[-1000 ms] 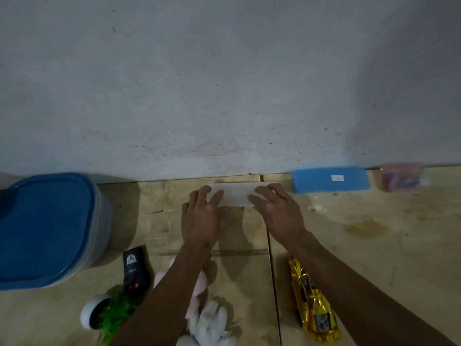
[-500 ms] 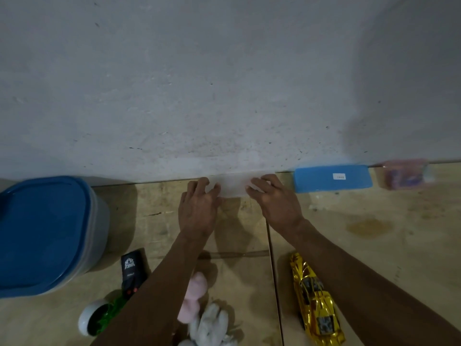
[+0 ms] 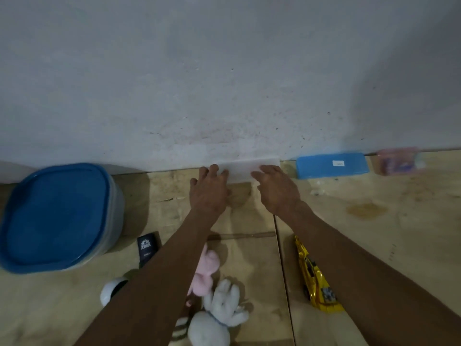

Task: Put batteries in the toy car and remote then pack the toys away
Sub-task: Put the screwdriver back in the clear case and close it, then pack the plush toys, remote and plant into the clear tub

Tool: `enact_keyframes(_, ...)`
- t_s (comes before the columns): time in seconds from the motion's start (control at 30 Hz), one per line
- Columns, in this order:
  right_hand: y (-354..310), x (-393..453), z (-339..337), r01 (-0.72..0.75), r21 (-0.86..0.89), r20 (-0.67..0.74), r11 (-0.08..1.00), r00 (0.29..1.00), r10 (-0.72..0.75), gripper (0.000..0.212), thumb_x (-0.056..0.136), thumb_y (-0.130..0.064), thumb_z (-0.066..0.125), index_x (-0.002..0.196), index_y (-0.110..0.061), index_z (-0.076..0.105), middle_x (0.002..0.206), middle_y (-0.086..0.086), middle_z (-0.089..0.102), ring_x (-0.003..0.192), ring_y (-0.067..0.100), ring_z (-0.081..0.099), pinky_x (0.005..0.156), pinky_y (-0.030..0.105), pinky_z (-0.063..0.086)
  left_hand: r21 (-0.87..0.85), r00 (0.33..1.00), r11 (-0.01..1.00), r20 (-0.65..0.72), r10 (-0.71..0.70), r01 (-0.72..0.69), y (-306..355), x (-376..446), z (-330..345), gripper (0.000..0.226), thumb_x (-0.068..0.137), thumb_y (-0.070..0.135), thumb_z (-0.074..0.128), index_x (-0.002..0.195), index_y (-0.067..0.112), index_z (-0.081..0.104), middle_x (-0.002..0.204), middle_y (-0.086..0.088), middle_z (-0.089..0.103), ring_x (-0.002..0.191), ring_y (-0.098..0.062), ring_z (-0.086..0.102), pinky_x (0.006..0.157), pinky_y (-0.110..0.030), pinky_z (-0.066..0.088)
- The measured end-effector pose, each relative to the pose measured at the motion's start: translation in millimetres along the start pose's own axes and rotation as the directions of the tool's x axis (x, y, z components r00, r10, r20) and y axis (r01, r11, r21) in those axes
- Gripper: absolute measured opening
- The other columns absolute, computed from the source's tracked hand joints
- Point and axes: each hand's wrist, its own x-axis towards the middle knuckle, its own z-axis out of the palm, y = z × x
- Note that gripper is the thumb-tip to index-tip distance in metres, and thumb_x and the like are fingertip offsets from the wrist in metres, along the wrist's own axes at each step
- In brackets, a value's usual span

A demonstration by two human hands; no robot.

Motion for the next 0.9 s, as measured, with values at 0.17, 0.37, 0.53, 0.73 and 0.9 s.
enact_keyframes(0.17,-18,-52,-3,-0.04,0.351,-0.084,0.935,0.994,0.074,0.044,0.091,-0.01,0.061,0.135,-0.017,0.058,0.137,0.007,0.056,0.127,0.026,0.05,0.106,0.039,0.044,-0.208,0.995,0.978,-0.086,-0.043,0.025,-15,-55,-16,0.047,0.099,0.029,0.054,0.145,0.026,0.049,0.146,-0.005,0.045,0.13,-0.029,0.042,0.098,-0.048,0.044)
enact_keyframes(0.37,-61,-132,-7,0.059,0.538,-0.188,0.841,0.981,0.051,0.039,0.085,-0.005,0.069,0.124,-0.01,0.066,0.118,0.015,0.066,0.104,0.032,0.066,0.09,0.034,0.05,-0.37,0.958,0.929,-0.268,-0.097,-0.01,-29,-158,-22,0.041,0.093,0.022,0.064,0.134,0.016,0.062,0.132,-0.015,0.059,0.117,-0.035,0.056,0.092,-0.048,0.052)
enact_keyframes(0.53,-115,-188,-3,0.094,0.67,-0.166,0.736,0.986,0.025,0.036,0.091,-0.007,0.062,0.126,-0.016,0.065,0.123,0.005,0.065,0.107,0.02,0.065,0.09,0.026,0.049,-0.444,0.923,0.895,-0.324,-0.207,0.045,-47,-253,-13,0.038,0.092,0.022,0.067,0.129,0.014,0.065,0.126,-0.01,0.063,0.109,-0.027,0.062,0.092,-0.039,0.053)
enact_keyframes(0.73,-182,-231,3,0.09,0.753,-0.128,0.652,0.992,0.011,0.033,0.093,-0.01,0.062,0.126,-0.014,0.066,0.121,0.006,0.067,0.102,0.021,0.066,0.086,0.021,0.047,-0.501,0.875,0.848,-0.317,-0.366,0.174,-91,-328,-13,0.04,0.09,0.018,0.071,0.128,0.012,0.066,0.122,-0.011,0.063,0.105,-0.028,0.063,0.088,-0.033,0.051)
enact_keyframes(0.9,-237,-216,6,0.058,0.754,-0.083,0.654,0.997,0.007,0.036,0.096,-0.014,0.06,0.132,-0.013,0.06,0.119,0.003,0.068,0.108,0.018,0.063,0.09,0.023,0.046,-0.54,0.816,0.811,-0.35,-0.459,0.225,-150,-335,-16,0.041,0.091,0.024,0.071,0.129,0.01,0.065,0.125,-0.015,0.063,0.111,-0.031,0.062,0.094,-0.037,0.05)
